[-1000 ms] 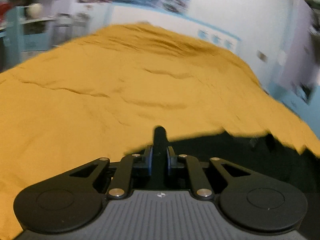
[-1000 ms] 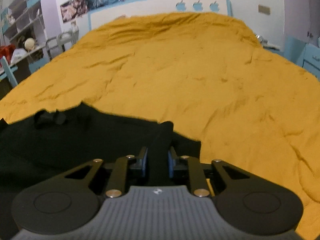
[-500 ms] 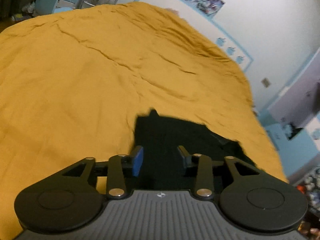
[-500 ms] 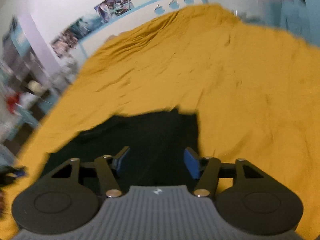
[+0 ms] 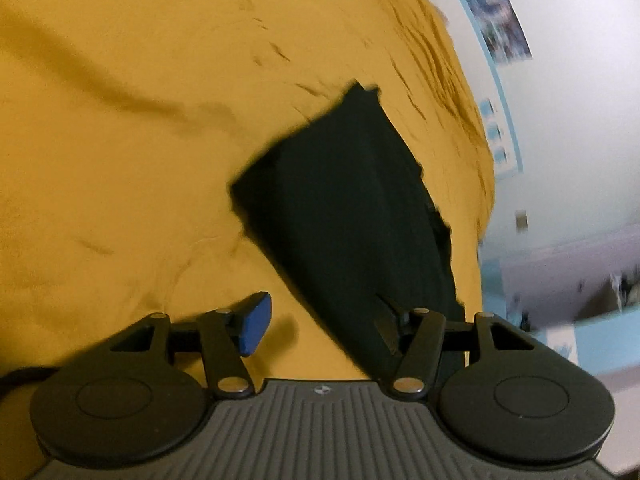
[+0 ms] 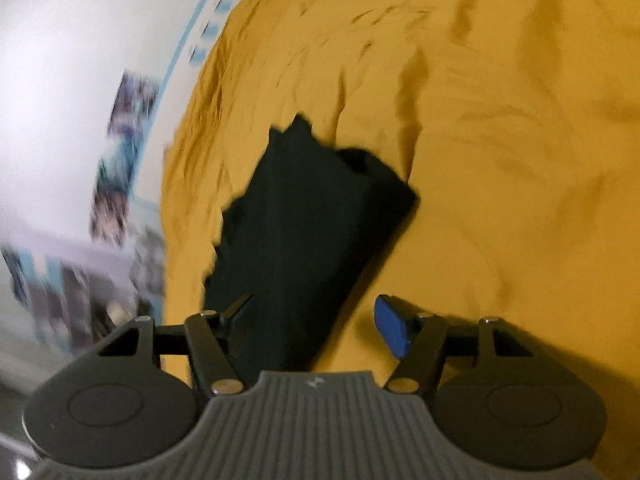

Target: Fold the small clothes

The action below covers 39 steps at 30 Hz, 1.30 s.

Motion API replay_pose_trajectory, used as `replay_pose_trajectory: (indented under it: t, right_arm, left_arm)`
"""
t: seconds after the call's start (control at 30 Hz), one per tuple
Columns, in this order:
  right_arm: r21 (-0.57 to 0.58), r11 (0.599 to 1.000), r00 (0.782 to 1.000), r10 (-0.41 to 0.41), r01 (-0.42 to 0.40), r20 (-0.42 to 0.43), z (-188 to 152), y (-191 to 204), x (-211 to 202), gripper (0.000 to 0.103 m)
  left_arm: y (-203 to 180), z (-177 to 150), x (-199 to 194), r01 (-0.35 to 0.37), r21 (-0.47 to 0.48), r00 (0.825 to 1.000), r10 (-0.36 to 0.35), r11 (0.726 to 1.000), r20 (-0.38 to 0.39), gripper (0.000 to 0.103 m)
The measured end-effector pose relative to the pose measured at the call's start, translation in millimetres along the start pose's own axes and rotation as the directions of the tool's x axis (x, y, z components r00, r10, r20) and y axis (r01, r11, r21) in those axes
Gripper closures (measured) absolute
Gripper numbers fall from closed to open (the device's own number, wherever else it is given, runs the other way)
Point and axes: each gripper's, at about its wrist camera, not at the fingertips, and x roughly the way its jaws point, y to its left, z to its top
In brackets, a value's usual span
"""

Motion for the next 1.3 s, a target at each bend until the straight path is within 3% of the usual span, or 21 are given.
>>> replay_pose_trajectory:
  t: [0.13, 0.4, 0.47, 0.5, 0.53, 0.57, 0.6, 0.73, 0.87, 1.07, 1.17, 1.3]
  right_arm:
    - [0.07, 0.998, 1.0, -0.006, 0.006, -0.001, 4, -3, 17, 0.044]
    - [0.057, 0.998, 0.998, -0.021, 0.018, 0.058, 24, -1, 48, 0.042]
    - [0.033, 0.999, 0.997, -0.034, 0.032, 0.066, 24, 0, 55, 0.046]
    - [0.027, 0.999, 0.997, -0.035, 0.033, 0.069, 24, -1, 57, 0.049]
    - [0.024, 0.999, 0.997, -0.038, 0.036, 0.07, 26, -1, 59, 0.062]
    - [0.023, 0.999, 0.997, -0.041, 0.04, 0.062, 27, -2, 62, 0.087]
    - [0.025, 0.999, 0.998, -0.046, 0.045, 0.048, 29, -3, 64, 0.092]
    - [0.067, 0.997, 0.999, -0.04, 0.039, 0.022, 37, -3, 64, 0.093]
    - [0.004, 1.0, 0.999, 0.013, -0.013, 0.031, 43, 25, 50, 0.095]
    - [-0.04, 0.997, 0.997, 0.067, -0.066, 0.03, 46, 61, 9, 0.095]
    - [-0.044, 0.995, 0.995, 0.094, -0.092, 0.032, 39, 59, -35, 0.095]
    - [-0.066, 0.994, 0.996, 0.083, -0.083, 0.007, 24, 30, -98, 0.095]
  left_arm:
    - [5, 11, 15, -0.003, -0.032, 0.999, 0.004, 0.999, 0.036, 0.035]
    - [-4, 31, 56, -0.007, -0.034, 0.997, 0.01, 0.999, 0.076, 0.037]
    - [-2, 27, 56, 0.013, -0.04, 0.997, -0.01, 0.999, 0.083, 0.049]
    - [-2, 26, 57, 0.013, -0.035, 0.996, -0.01, 0.999, 0.084, 0.067]
    - [-3, 26, 60, 0.002, -0.031, 0.997, 0.001, 1.0, 0.081, 0.075]
    - [-3, 25, 61, -0.003, -0.033, 0.997, 0.006, 0.999, 0.077, 0.09]
    - [-2, 25, 61, 0.005, -0.043, 0.997, -0.002, 0.999, 0.075, 0.091]
    - [-16, 28, 49, 0.022, -0.022, 0.995, -0.02, 1.0, 0.098, 0.096]
    - [-54, 32, 30, 0.046, 0.087, 0.993, -0.055, 0.995, 0.108, 0.099]
    - [-88, 13, -13, 0.136, 0.139, 0.98, -0.154, 0.981, 0.123, 0.099]
    - [-83, -17, -43, 0.173, 0.156, 0.977, -0.19, 0.972, 0.099, 0.099]
    - [-40, -68, -81, 0.146, 0.134, 0.985, -0.156, 0.98, 0.071, 0.099]
